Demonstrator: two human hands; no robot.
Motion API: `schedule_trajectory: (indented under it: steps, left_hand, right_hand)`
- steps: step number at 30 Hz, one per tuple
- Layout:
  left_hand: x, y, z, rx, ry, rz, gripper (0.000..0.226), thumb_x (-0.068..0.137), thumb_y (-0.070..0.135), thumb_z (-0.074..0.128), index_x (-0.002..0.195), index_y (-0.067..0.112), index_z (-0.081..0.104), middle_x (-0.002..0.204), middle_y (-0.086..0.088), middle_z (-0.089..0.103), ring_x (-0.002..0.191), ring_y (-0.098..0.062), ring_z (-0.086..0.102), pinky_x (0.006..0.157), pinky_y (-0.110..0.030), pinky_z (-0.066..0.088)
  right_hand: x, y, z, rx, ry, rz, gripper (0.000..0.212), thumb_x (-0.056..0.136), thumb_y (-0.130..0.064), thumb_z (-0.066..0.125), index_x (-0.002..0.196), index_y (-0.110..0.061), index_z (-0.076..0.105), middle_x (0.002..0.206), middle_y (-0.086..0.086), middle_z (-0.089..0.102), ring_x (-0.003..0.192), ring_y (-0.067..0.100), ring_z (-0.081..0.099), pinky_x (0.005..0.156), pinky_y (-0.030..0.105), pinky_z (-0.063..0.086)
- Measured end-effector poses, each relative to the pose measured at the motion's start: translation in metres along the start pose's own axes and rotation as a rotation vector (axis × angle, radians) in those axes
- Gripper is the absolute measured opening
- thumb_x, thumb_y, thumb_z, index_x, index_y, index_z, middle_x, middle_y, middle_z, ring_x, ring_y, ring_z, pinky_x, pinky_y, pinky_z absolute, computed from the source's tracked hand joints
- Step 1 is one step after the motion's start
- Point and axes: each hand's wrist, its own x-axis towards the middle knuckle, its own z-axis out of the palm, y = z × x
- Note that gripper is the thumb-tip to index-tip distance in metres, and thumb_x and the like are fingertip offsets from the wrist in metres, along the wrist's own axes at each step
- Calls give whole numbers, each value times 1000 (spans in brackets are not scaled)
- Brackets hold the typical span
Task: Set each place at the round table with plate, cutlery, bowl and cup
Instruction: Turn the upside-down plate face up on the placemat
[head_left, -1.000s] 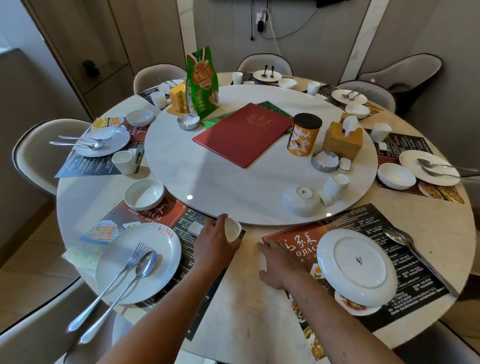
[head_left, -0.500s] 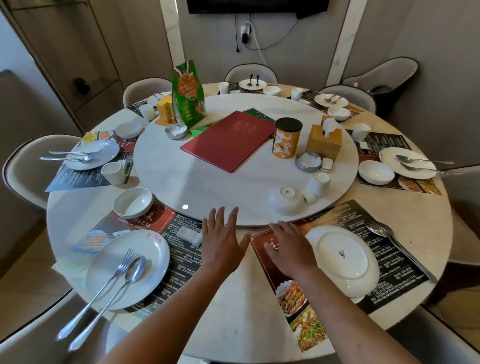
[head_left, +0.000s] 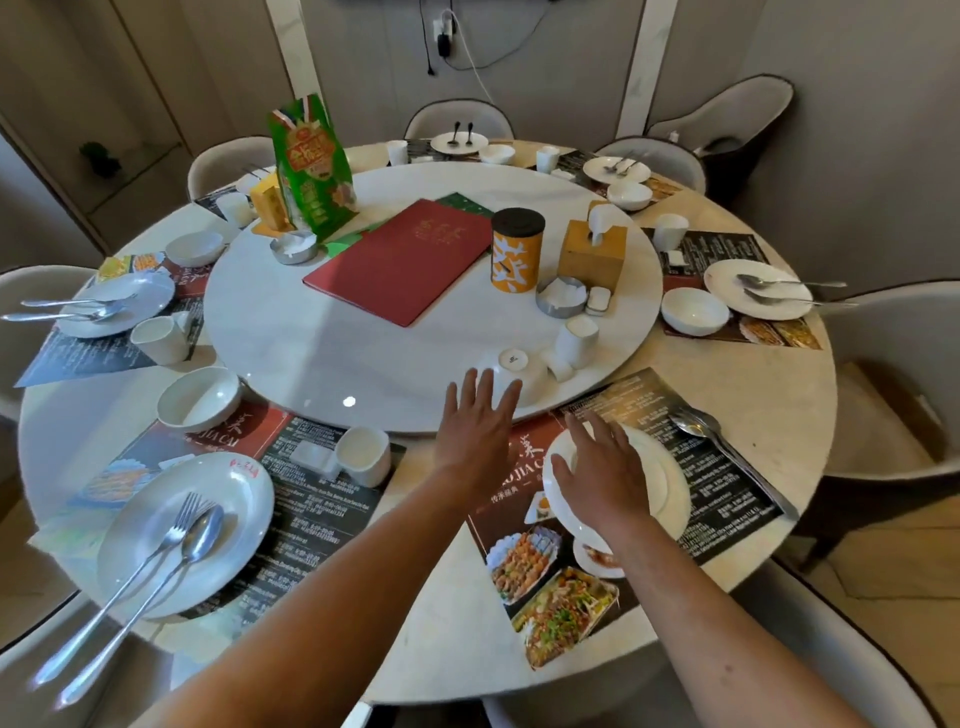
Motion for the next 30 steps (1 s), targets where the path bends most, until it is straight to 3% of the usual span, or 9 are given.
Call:
schedule_trajectory:
  steps: [5,10,13,16,20,24,27,30]
  left_hand:
    - [53,0,20,129,10,174,87,98,33,59,161,23,-1,167,-19,1,154,-39,-2,124,-53,5]
    - [77,-6,40,162,-54,242,85,101,35,54,161,22,-6,166,-22,-3,153,-40,-1,125,-51,8]
    - [75,-9,49,173,-15,296,80,99,33,57,161,19,7,163,-26,10,150,-43,15,122,-51,20]
    - [70,-12,54,201,102,360,76,85,32,75,150,15,39,142,-24,46,125,-41,49,100,-49,47]
    - [61,-17,59,214,203,425,79,75,32,81,143,14,46,129,-21,53,108,-38,55,79,-45,54]
    - [47,-18,49,58,290,336,87,72,35,84,144,17,40,128,-16,48,107,-35,52,67,-42,55]
    - [33,-15,29,-60,281,195,73,78,34,82,140,22,44,122,-8,52,101,-26,54,58,-36,54]
    - [16,-9,9,-299,204,-26,49,92,21,65,137,24,45,121,-5,58,100,-25,58,68,-40,55]
  right_hand:
    - [13,19,13,-19,-32,101,66,99,-50,48,157,-28,26,165,2,20,150,29,17,119,47,26]
    - [8,33,27,-45,-69,148,66,100,-55,41,157,-27,25,166,3,16,151,28,16,121,45,22]
    - [6,32,31,-51,-57,139,66,101,-55,37,158,-27,22,167,3,12,152,28,12,122,45,18]
    - [3,32,34,-65,-56,129,65,102,-53,33,159,-26,18,167,4,9,153,28,9,124,44,15]
    - [3,32,32,-50,-65,127,65,103,-53,33,159,-27,17,168,4,7,153,28,7,124,45,14]
    - [4,32,29,-40,-87,133,64,102,-54,36,158,-28,21,167,4,10,153,29,9,123,47,16]
    - [-1,27,27,-38,-90,152,61,102,-52,38,156,-27,26,165,7,16,151,30,14,122,48,20]
    - [-13,22,28,-44,-84,147,60,101,-51,40,155,-25,29,164,7,19,150,30,16,122,48,21]
